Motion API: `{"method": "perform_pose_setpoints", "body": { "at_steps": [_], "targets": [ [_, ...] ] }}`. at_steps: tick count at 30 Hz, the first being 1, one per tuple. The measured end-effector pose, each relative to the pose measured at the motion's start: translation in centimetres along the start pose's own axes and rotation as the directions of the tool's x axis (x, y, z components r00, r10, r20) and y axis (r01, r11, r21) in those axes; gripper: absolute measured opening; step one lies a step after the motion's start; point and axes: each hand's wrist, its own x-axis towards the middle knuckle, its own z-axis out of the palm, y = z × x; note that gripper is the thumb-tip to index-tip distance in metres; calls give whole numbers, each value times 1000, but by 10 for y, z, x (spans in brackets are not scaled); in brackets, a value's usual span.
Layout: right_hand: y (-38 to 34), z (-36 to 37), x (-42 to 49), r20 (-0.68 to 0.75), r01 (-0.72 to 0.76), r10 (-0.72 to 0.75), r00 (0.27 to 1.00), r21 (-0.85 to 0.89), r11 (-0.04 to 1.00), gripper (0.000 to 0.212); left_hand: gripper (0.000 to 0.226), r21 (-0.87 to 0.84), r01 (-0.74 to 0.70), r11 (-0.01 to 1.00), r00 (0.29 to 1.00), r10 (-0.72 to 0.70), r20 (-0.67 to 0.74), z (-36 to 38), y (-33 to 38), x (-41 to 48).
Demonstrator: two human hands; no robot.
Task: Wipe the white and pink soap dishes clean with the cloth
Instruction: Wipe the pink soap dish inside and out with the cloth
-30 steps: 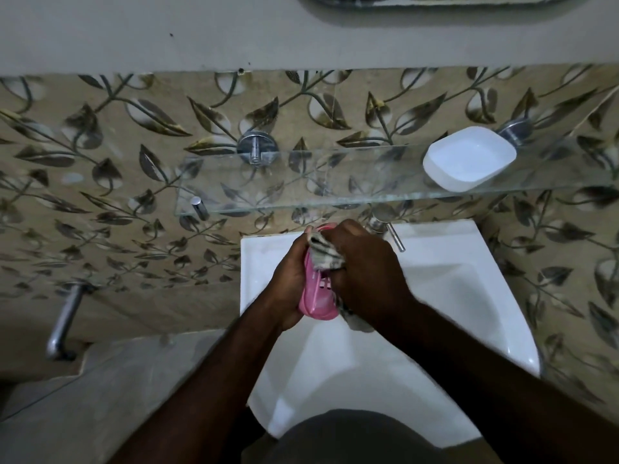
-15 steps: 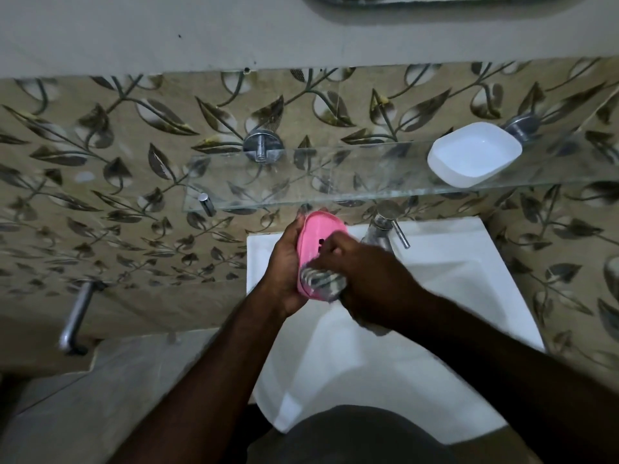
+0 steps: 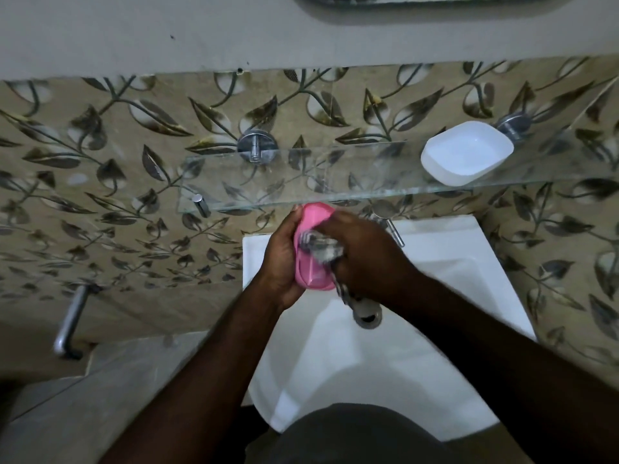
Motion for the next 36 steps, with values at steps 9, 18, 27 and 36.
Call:
{"method": "perform_pose_setpoints", "body": {
  "at_steps": [9, 18, 27, 36],
  "targets": [
    [-9, 21, -27, 154, -32, 18, 988, 88, 996, 30, 80, -67, 43, 997, 990, -52, -132, -13, -13, 5],
    [-6, 25, -17, 25, -37, 35, 999, 112, 993, 18, 69, -56, 6, 998, 992, -13, -127, -1, -12, 2],
    [1, 30, -26, 50, -147, 139, 989, 237, 960, 8, 78, -111, -41, 993, 979, 18, -204, 1, -15, 5],
    [20, 21, -41, 134, -146, 139, 981, 45, 988, 34, 75, 63, -48, 997, 987, 58, -153, -4, -13, 12]
  ]
}}
